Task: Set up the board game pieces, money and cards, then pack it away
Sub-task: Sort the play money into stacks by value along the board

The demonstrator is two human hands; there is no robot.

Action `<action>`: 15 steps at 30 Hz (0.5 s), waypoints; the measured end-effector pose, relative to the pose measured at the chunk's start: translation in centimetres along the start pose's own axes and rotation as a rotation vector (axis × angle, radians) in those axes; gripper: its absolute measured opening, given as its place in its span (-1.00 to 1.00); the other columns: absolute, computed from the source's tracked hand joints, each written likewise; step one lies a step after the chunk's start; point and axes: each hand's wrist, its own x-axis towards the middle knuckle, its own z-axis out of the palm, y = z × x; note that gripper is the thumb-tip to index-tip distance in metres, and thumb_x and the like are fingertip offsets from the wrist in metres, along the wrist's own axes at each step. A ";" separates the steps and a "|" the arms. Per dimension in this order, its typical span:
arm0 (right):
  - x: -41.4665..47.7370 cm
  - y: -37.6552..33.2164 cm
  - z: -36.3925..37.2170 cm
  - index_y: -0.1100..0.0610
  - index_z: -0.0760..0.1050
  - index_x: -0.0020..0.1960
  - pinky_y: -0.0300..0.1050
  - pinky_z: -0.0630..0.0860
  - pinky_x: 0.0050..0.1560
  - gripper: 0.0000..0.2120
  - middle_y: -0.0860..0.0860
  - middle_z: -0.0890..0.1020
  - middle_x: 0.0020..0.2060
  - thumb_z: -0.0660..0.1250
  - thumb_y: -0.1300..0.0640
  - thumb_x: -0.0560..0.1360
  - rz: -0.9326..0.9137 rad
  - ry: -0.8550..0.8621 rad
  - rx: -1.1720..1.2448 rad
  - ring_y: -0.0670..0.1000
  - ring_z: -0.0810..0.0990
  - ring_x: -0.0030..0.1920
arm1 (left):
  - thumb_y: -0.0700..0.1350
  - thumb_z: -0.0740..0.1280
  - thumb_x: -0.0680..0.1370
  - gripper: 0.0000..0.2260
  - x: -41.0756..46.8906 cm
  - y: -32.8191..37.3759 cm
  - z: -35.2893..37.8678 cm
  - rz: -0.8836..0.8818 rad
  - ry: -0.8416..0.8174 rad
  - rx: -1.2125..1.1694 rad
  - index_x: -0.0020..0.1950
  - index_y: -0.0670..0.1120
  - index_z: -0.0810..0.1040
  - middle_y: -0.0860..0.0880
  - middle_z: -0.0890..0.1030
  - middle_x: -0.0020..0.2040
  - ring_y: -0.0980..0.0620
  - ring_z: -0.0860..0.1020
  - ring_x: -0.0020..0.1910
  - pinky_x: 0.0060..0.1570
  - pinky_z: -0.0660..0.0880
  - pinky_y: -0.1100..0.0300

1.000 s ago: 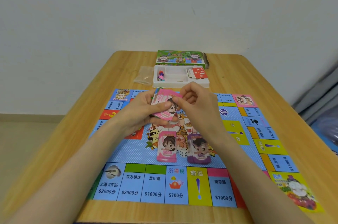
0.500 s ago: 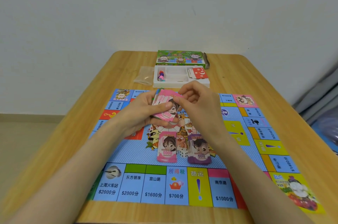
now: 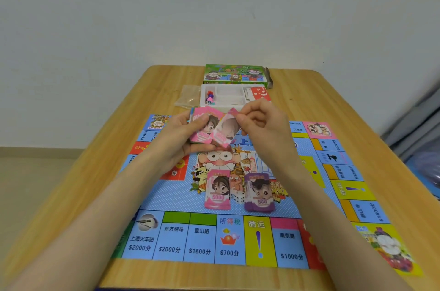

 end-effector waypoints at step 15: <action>-0.5 0.9 0.6 0.11 0.49 -0.25 -0.45 0.44 -0.14 -0.85 -0.06 0.58 -0.46 0.43 0.16 0.45 0.118 -0.673 -0.391 -0.37 0.55 -0.23 | -0.16 0.23 0.59 -0.83 -0.2 0.3 0.0 0.016 0.004 -0.032 0.14 -0.17 0.49 -0.09 0.71 -0.13 -0.03 0.69 -0.27 -0.47 0.56 0.28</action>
